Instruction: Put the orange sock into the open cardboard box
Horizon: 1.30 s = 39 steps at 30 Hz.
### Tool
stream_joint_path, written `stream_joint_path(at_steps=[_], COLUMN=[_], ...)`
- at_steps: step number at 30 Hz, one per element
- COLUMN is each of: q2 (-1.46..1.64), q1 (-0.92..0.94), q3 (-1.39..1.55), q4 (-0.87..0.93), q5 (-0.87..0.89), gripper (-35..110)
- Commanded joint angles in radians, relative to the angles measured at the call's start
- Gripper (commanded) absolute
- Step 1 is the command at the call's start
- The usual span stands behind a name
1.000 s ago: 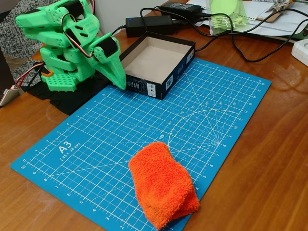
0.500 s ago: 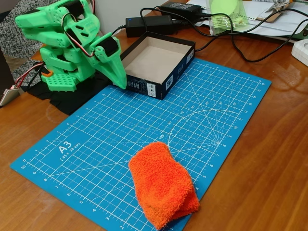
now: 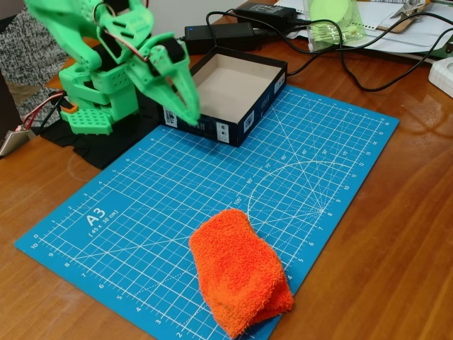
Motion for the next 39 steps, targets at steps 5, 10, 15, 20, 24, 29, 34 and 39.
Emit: stream_joint_path(at_steps=[5, 10, 15, 20, 24, 29, 34, 39], q2=[-0.699, -1.147, -1.391, -1.474, -1.485, -1.379, -1.227, -1.207], q1=[0.199, 0.291, 0.316, 0.279, 0.244, 0.212, 0.189, 0.166], q3=[-0.611, -1.017, -1.212, -1.215, -1.21, -1.181, -1.108, -1.106], q4=[-0.207, 0.02, 0.298, 0.225, 0.118, 0.005, -0.023, -0.052], q5=[-0.581, -0.942, -1.075, -0.916, -0.744, -0.552, -0.463, -0.413], gripper=[24, 22, 25, 26, 27, 29, 33, 33])
